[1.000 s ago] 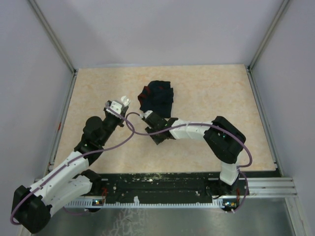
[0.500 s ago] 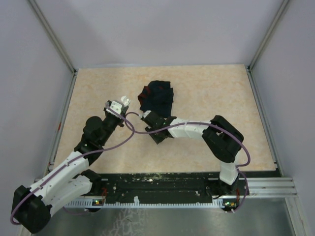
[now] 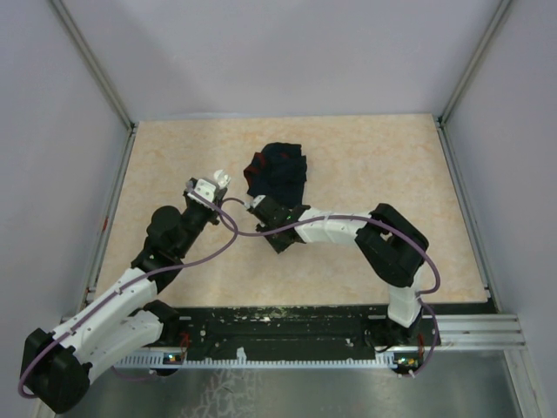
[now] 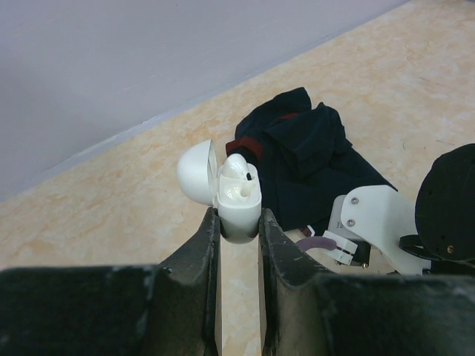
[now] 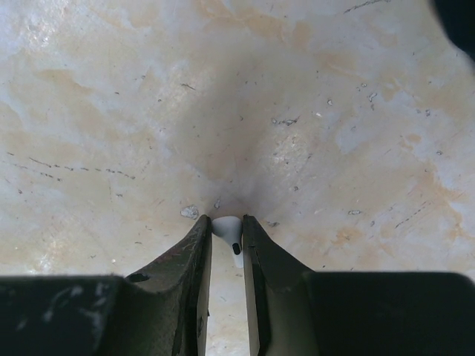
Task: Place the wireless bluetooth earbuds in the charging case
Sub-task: Pick up the earbud from the center of the board, then place the earbud in the charging case.
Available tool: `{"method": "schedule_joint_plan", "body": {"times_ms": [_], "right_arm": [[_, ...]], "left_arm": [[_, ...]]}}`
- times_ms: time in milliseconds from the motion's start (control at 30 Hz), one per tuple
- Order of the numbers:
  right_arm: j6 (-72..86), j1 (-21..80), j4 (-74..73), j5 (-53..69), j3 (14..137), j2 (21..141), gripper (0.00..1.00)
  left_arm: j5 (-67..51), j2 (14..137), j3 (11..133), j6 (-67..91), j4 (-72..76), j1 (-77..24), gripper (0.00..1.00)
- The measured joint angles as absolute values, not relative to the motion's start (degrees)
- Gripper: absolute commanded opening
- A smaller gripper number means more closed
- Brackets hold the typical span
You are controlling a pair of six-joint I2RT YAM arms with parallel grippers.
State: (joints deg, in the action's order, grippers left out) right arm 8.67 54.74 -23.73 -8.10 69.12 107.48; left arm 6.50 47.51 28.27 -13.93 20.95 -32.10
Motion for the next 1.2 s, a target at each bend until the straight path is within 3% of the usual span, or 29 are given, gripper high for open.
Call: {"method": "schedule_joint_plan", "body": {"times_ms": [300,700,1200], "right_arm": [[8.5,54.7,-23.3,-8.8,67.9,104.1,0.16],[6.9,54.7,-13.9,-13.6,64.5,84.0,0.16],[3.4,54.7,3.9,-10.7,59.5,73.1,0.15]], "left_arm": [[6.2,47.5,28.3,-13.6,21.0,-32.1,0.0],[4.2,46.8,27.9,-12.3,22.9,-32.1,0.0],[-10.0,46.0,23.8,-10.5,31.7,-32.1,0.0]]}}
